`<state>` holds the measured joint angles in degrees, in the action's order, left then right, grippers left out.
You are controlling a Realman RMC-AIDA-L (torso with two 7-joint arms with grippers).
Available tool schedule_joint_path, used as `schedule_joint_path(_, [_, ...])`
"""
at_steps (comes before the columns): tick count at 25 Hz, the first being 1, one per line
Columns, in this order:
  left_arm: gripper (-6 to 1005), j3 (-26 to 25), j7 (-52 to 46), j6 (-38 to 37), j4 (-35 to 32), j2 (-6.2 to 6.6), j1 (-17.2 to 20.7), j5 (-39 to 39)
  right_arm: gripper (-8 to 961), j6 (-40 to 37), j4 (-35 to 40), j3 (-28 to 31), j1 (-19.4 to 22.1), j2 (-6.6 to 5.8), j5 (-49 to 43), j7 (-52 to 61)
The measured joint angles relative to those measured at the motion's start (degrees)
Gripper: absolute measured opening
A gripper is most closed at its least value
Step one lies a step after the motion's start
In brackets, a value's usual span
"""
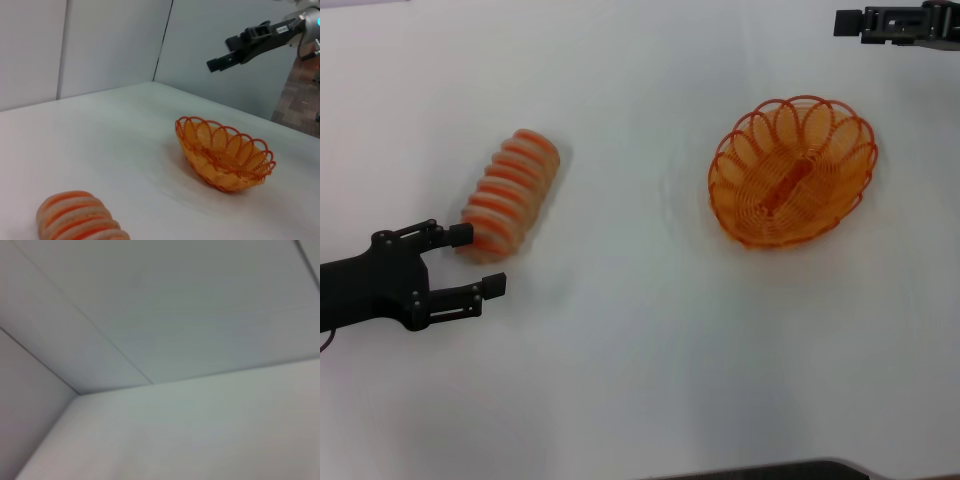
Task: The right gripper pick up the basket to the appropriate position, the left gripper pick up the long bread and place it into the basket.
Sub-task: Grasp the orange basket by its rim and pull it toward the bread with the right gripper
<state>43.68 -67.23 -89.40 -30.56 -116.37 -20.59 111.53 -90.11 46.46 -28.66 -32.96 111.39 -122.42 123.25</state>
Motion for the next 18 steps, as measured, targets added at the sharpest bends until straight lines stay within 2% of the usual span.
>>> schedule_joint_path(8, [838, 0.0, 0.0, -0.3, 0.0, 0.00, -0.2, 0.0, 875, 2.0, 1.8, -0.2, -3.9, -0.09, -12.2, 7.2])
schedule_joint_path(18, [839, 0.0, 0.1, -0.8, 0.0, 0.00, -0.1, 0.3, 865, 6.2, 1.9, -2.8, -6.1, 0.23, -22.7, 7.9])
